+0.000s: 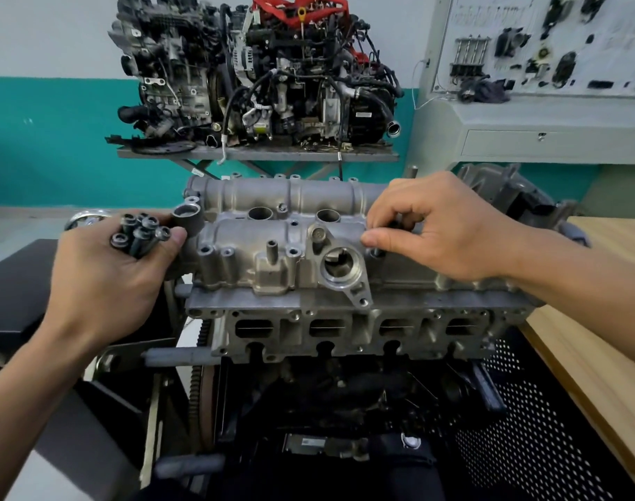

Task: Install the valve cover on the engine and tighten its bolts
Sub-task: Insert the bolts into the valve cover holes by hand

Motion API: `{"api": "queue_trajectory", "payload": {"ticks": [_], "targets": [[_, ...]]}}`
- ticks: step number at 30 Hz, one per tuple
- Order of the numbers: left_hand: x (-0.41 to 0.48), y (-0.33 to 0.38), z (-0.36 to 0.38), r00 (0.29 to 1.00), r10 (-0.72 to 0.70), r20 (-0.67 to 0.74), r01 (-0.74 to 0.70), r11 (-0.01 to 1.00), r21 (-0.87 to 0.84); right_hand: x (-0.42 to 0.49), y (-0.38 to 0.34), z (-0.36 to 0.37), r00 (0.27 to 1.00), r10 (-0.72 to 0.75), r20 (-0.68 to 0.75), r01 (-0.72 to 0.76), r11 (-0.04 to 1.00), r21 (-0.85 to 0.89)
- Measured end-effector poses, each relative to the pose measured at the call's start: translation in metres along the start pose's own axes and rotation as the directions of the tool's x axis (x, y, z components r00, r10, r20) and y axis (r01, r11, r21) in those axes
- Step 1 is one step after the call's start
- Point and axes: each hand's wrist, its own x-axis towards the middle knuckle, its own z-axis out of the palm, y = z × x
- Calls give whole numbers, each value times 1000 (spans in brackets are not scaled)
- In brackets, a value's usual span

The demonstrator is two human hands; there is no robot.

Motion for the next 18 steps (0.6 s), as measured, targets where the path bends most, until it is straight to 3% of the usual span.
{"api": "queue_trajectory", "payload": {"ticks": [14, 18], "targets": [[-5, 3, -3, 1000, -13, 8, 13, 999, 45, 2, 1, -15, 985, 45, 168, -54, 997, 50], [-2, -5, -2, 996, -86, -20, 87, 996, 1, 8, -2, -18, 979, 38, 199, -24, 997, -71]]}}
